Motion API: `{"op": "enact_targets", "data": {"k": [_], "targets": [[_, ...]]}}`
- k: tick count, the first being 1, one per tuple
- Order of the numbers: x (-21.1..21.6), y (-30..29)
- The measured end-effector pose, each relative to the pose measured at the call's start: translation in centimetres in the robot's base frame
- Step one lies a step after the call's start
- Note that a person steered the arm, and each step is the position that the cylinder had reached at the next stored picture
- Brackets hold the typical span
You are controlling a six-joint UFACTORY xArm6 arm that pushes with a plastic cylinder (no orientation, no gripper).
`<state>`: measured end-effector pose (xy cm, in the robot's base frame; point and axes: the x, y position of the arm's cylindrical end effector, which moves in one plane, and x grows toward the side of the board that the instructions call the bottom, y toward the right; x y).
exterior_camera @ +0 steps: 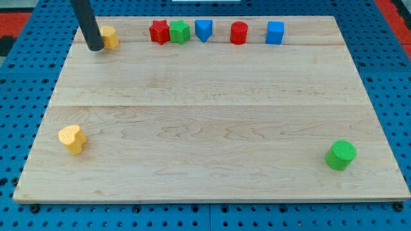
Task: Move the yellow hexagon closer to the red star
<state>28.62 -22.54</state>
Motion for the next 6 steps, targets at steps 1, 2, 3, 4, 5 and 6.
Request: {"op": "enact_targets", "data": {"k": [1,2,3,4,5,6], "targets": [[0.0,2.4],[-1.3,-0.7],[-3.4,-4.2],[-3.7,-0.8],[-3.7,3.1],[-4.0,4.1]]}}
